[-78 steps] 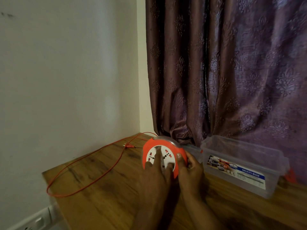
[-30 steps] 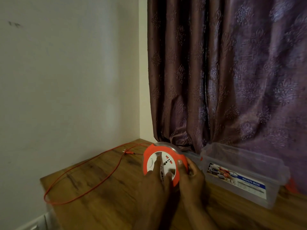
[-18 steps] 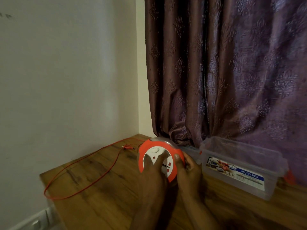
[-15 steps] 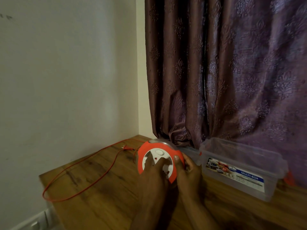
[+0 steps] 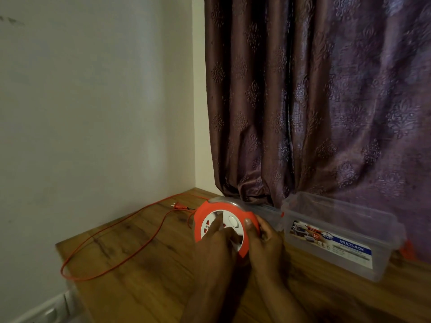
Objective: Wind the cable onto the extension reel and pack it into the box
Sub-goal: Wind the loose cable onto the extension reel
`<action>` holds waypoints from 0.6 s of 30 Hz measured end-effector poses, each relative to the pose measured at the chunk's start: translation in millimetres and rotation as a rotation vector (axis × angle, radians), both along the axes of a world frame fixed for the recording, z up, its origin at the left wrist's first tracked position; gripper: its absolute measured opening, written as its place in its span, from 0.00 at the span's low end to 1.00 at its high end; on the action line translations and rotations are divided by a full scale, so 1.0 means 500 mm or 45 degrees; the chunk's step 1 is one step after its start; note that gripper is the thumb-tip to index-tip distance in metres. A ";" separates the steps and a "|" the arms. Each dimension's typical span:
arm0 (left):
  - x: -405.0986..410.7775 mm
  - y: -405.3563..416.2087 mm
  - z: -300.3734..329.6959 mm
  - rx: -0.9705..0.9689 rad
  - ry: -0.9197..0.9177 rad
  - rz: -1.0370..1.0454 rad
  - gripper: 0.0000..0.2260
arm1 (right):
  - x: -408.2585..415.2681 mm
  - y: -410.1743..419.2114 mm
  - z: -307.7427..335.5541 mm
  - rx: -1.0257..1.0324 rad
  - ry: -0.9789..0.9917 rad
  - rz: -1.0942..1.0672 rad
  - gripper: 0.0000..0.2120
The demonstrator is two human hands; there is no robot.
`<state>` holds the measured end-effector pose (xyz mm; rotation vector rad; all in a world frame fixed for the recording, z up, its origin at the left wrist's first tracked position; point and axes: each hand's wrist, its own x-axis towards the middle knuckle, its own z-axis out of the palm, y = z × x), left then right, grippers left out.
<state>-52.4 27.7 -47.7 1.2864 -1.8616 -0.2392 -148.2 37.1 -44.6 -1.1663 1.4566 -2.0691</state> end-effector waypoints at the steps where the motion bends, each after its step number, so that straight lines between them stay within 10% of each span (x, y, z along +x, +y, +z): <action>1: -0.002 0.002 -0.002 -0.016 0.015 -0.002 0.07 | -0.001 0.000 0.001 0.004 0.002 0.001 0.16; 9: 0.018 -0.002 0.006 -0.097 0.269 0.142 0.17 | -0.021 -0.005 0.002 -0.047 -0.093 -0.024 0.09; 18: 0.013 -0.004 0.010 0.160 -0.048 -0.023 0.29 | -0.019 -0.014 -0.006 -0.051 -0.101 -0.006 0.13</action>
